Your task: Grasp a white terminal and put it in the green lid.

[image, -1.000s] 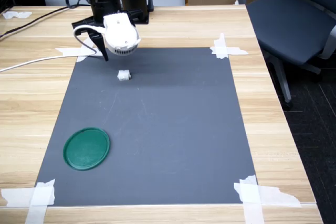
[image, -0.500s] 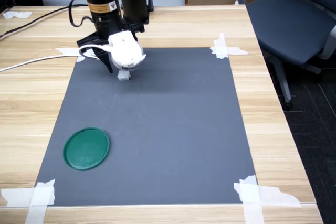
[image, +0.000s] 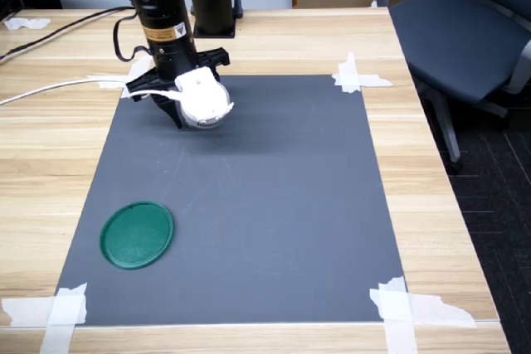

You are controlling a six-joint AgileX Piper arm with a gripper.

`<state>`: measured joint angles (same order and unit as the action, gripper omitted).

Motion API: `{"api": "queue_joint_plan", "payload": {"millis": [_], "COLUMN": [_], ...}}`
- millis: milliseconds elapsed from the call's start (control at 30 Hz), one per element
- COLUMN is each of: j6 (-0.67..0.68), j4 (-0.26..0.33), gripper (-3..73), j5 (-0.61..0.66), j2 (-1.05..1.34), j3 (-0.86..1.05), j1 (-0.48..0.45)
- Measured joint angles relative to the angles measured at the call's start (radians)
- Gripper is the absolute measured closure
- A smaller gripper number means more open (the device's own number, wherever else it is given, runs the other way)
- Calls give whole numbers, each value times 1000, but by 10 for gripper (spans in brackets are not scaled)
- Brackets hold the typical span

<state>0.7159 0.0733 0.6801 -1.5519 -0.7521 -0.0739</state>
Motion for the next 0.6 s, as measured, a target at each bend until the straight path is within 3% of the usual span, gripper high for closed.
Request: {"api": "queue_joint_plan", "payload": {"millis": [200, 400, 600], "j6": [4, 10, 11], "j4": [0, 1, 0], "gripper": [184, 372, 371], "j5": [-1, -3, -4], "j2": [-14, -14, -14], "j3": [0, -1, -1], "j1": [0, 0, 0]}}
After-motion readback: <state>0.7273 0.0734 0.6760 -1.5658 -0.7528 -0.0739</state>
